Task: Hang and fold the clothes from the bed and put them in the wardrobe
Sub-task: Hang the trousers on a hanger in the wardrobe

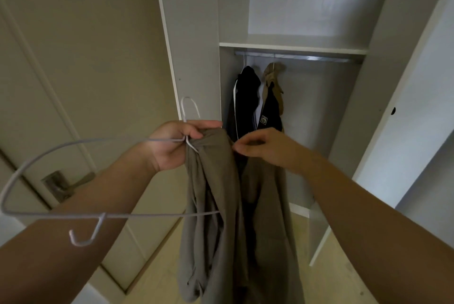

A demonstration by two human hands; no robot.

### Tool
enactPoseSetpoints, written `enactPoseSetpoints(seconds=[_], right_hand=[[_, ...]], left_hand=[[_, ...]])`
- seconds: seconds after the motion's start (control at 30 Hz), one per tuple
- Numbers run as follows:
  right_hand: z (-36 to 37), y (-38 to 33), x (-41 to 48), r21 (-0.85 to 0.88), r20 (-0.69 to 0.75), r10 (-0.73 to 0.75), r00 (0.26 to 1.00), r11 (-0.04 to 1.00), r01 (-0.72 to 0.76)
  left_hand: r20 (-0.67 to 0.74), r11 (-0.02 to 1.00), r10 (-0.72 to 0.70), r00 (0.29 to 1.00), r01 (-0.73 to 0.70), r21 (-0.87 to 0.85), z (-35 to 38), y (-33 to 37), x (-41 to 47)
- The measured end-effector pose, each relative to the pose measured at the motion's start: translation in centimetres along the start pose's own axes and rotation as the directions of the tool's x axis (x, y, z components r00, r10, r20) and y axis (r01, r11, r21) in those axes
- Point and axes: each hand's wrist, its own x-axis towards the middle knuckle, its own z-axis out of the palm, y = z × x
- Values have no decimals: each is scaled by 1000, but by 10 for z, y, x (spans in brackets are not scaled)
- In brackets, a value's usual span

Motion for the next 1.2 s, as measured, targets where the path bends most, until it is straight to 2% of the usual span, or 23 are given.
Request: enactPoseSetpoints(seconds=[0.07, 0.23, 0.33, 0.4, 0.47, 0.57, 0.67, 0.77, 0.87, 0.93, 1.0, 1.03, 1.1, 1.2], right_hand=[[13, -7, 1, 18, 9, 21, 1000, 1000, -21], [37, -6, 9, -247, 14, 25, 1000, 969, -21], [36, 3, 10, -226, -65, 48, 997, 972, -61], [32, 11, 14, -164, -183, 111, 977, 976, -142], [27, 16, 17, -98, -287, 181, 941, 971, -216], [19, 25, 19, 8, -368, 256, 894, 962, -272], [10, 33, 20, 92, -393, 309, 866, 950, -298], [5, 32, 20, 261, -360, 381, 851, 917, -300], [1, 24, 27, 419, -342, 437, 832, 863, -281], [-2, 16, 31, 600, -312, 512, 800, 759, -251], [-3, 9, 31, 758, -303, 512, 804, 641, -123], [-4, 6, 29, 806, -303, 489, 818, 589, -54], [-8, -5, 25, 854, -282, 427, 859, 520, 22], [-13, -17, 21, 883, -209, 348, 914, 469, 24]], left_hand=[[32, 1000, -2, 999, 2, -8, 12, -3, 0], [48, 999, -6, 999, 8, -44, 24, -11, 2], [121, 993, -49, 991, 62, -102, 20, -12, -1], [148, 990, -61, 987, 79, -114, 16, -11, -4], [102, 996, -70, 992, 75, -49, 11, -11, -4], [47, 997, -67, 997, 64, 53, 5, -9, -8], [72, 995, -59, 996, 53, 82, -5, -3, -16], [63, 981, -93, 994, 81, 175, -17, 1, -20], [-53, 888, -198, 979, 202, 413, -22, -8, -15], [-220, 758, -192, 956, 287, 585, -19, -21, -6], [-326, 672, -148, 934, 337, 660, -14, -39, 4], [-327, 679, -126, 937, 321, 660, -10, -48, 9], [-260, 693, -23, 965, 203, 692, 0, -63, 18], [-122, 643, 105, 987, 26, 766, 12, -73, 31]])
